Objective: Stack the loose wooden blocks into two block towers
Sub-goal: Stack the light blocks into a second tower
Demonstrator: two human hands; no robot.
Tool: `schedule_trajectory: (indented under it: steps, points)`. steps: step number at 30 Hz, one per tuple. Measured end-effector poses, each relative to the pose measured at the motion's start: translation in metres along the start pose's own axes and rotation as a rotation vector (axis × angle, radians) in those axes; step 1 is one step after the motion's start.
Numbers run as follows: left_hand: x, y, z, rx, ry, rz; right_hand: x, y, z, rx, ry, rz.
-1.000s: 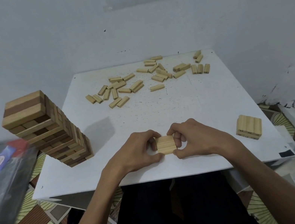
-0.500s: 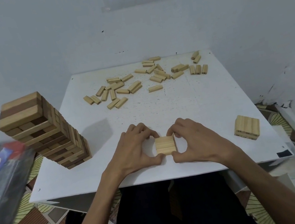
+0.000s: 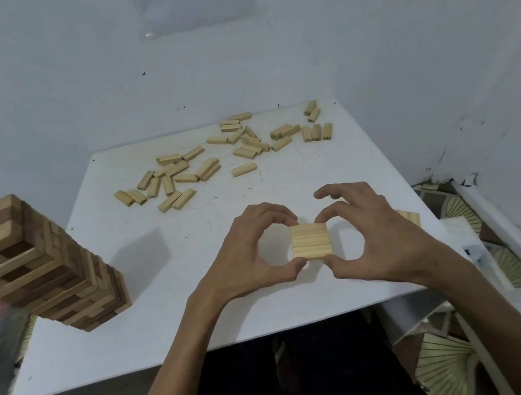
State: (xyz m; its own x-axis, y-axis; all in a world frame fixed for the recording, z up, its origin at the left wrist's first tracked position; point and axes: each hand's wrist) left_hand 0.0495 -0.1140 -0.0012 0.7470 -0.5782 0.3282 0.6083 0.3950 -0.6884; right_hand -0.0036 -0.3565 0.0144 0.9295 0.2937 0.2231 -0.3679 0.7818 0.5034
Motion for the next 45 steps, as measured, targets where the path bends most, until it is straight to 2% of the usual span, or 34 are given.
schedule_trajectory:
  steps: [11, 19, 27, 31, 45]
  points:
    - [0.082, -0.017, -0.066, -0.173, 0.191, -0.047, -0.042, -0.07, 0.042, -0.013, -0.12, -0.094]
    - [0.103, -0.009, -0.102, -0.129, 0.282, -0.078, -0.061, -0.092, 0.036, 0.103, -0.165, -0.25]
    - [0.106, -0.001, -0.113, -0.208, 0.299, -0.074, -0.068, -0.098, 0.013, 0.274, -0.33, -0.301]
    - [0.105, -0.001, -0.116, -0.235, 0.29, -0.068, -0.069, -0.101, 0.004, 0.248, -0.393, -0.285]
    - [0.105, 0.004, -0.121, -0.234, 0.262, -0.091, -0.07, -0.101, -0.001, 0.234, -0.433, -0.263]
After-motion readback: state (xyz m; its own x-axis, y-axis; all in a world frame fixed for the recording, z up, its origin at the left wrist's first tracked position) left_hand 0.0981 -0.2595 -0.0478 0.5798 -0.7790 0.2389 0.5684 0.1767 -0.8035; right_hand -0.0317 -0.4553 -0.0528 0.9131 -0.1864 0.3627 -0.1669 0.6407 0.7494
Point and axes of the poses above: each hand's wrist, its own x-axis towards the middle knuckle, its own z-axis out of the back of the hand, y = z × x, and after that the axes turned 1 degree about -z, right-handed
